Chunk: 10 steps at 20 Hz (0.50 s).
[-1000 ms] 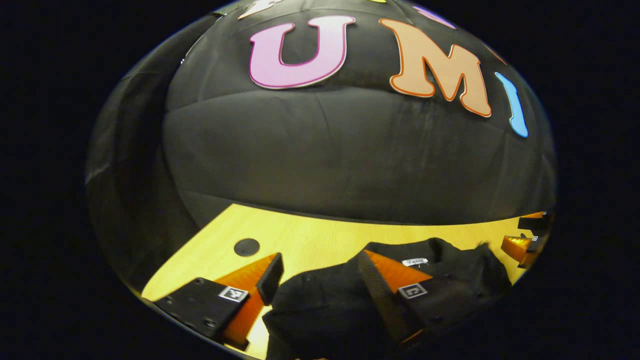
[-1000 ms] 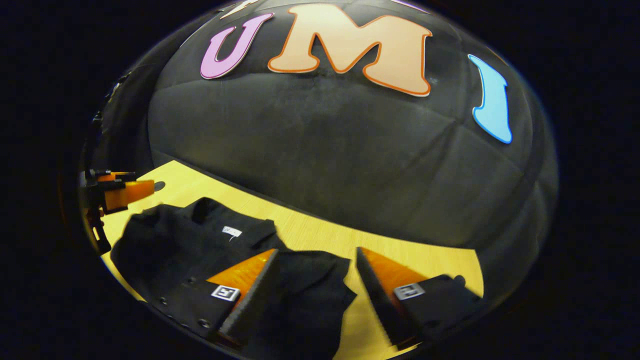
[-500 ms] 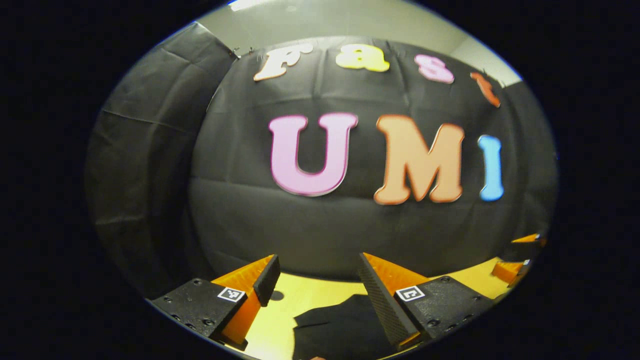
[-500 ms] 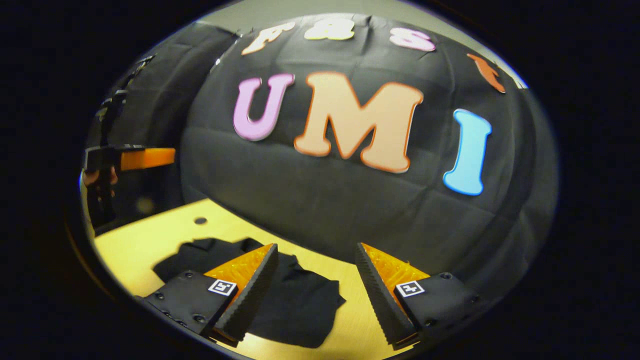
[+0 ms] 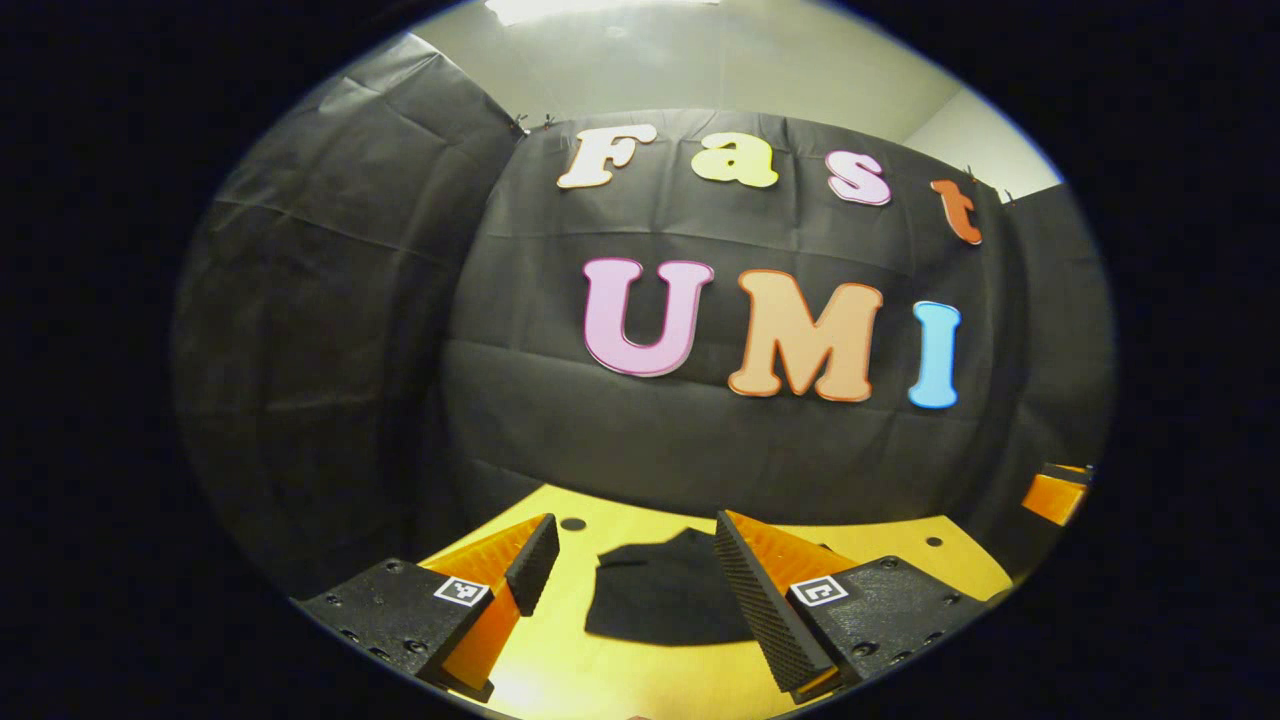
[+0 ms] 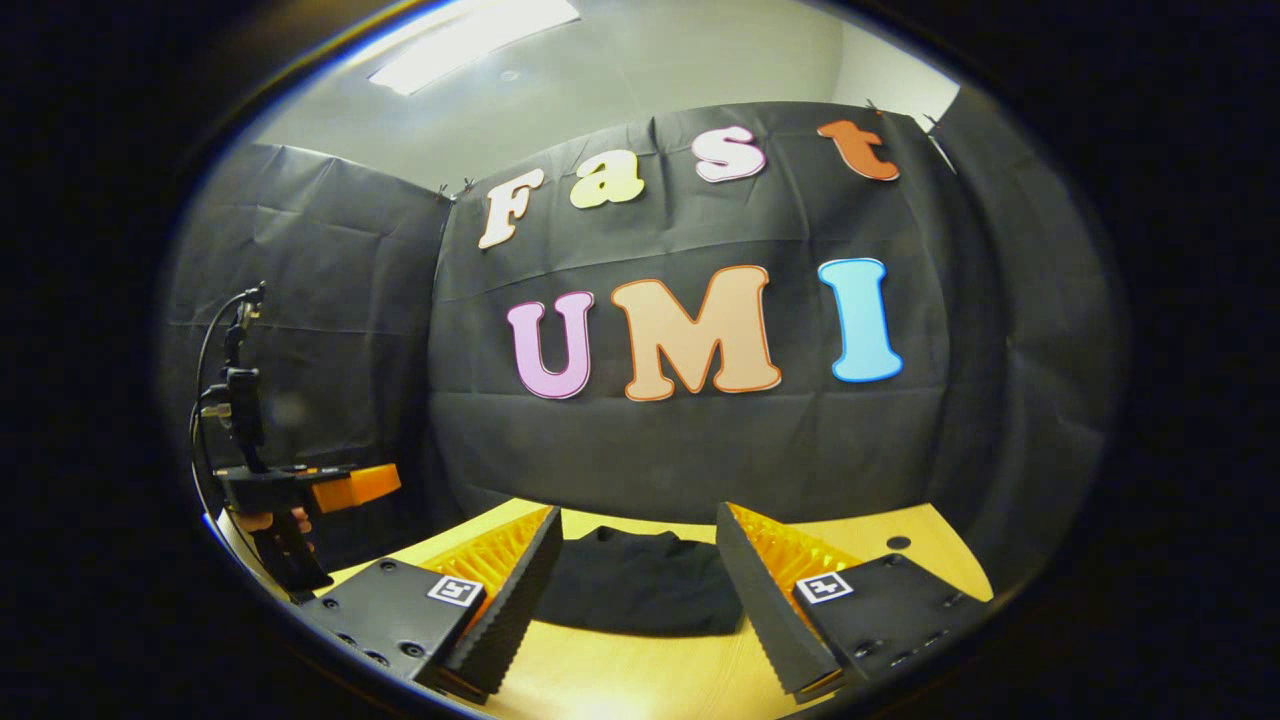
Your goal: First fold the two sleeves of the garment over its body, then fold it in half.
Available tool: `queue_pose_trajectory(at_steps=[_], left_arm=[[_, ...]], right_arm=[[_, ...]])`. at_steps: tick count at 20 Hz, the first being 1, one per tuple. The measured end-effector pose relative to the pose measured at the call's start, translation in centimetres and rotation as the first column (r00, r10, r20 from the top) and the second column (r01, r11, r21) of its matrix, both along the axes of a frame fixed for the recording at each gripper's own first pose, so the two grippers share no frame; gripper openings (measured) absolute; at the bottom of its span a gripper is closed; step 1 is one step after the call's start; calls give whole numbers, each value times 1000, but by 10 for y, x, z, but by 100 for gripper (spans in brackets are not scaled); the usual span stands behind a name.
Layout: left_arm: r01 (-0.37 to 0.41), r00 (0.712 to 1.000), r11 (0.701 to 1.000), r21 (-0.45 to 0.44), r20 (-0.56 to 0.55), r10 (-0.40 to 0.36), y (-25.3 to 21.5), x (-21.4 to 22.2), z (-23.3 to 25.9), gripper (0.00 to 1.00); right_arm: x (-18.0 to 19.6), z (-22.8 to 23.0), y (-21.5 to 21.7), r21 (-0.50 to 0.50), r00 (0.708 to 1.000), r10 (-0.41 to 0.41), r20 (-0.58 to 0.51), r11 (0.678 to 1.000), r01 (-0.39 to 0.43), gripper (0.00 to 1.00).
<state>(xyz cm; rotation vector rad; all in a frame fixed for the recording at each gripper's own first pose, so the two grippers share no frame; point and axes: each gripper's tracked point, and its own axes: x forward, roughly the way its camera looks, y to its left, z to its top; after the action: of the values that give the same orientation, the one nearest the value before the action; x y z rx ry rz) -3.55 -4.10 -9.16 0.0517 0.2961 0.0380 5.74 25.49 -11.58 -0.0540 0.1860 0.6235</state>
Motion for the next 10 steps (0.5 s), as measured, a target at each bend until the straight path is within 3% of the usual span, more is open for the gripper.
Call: queue_pose_trajectory(at_steps=[4,6,7,8,10], left_arm=[[23,997,1000,20,-71,-21,-24,-27,-19,93],[31,999,999,31,-37,-30,-32,-33,-5,93],[31,999,999,35,-30,-30,-34,-38,-1,93],[26,999,999,37,-25,-25,-33,-43,-1,93],[18,1000,999,30,-11,-17,-33,-51,0,93]], right_arm=[[-34,-19,1,55,992,72,-107,996,-67,98],[-37,-16,-8,54,993,74,-88,996,-69,94],[-39,-15,-14,52,994,74,-81,996,-70,98],[-42,-15,-18,54,994,81,-76,996,-77,94],[-47,-15,-25,66,993,101,-53,993,-98,100]])
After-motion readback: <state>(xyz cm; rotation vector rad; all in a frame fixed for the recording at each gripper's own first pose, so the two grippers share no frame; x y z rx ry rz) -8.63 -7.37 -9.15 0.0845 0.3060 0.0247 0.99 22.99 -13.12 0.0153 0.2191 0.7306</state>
